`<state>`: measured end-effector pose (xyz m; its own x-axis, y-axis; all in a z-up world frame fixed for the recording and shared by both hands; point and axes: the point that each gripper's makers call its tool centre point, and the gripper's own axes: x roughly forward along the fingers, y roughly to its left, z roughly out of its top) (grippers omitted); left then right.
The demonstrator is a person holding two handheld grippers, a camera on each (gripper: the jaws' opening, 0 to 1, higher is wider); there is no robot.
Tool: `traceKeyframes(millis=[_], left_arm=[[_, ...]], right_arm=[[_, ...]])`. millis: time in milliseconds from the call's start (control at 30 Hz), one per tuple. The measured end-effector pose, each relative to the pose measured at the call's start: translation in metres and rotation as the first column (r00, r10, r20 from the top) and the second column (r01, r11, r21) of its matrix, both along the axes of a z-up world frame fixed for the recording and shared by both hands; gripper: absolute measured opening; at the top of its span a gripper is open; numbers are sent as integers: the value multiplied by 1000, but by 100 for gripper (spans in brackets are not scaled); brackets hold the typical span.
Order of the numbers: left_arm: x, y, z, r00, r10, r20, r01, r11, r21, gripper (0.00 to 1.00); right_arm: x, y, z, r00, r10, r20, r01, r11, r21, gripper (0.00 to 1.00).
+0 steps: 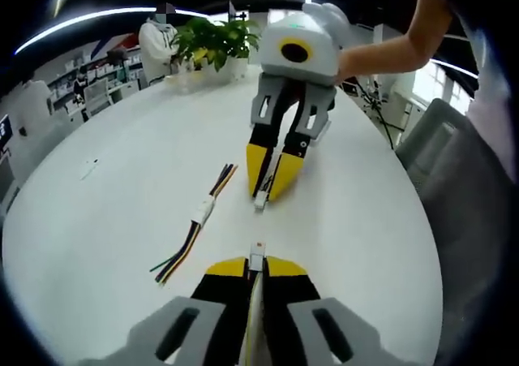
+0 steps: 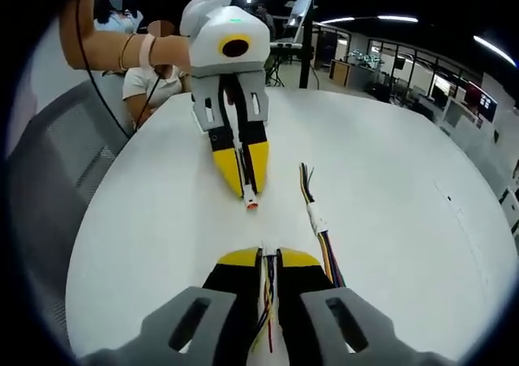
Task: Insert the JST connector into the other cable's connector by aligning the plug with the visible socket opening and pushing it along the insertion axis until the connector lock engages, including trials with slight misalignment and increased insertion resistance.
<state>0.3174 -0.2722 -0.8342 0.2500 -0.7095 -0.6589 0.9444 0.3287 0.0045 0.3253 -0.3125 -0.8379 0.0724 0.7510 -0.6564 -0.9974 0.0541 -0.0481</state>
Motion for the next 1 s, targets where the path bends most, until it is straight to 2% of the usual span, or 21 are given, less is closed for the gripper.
traceKeyframes(millis=[267,400,1000], left_arm=[[4,-9,15,999,-34,10,34,999,-5,0],[5,-11,17,999,-48,13,48,999,6,0],[7,-21,24,997,-74,13,75,997,-2,0]], right_arm=[[-2,6,14,999,32,27,-33,999,9,4],[-3,8,17,998,46,38,-46,999,8,4],[-3,11,19,997,66,49,-66,998,5,4]])
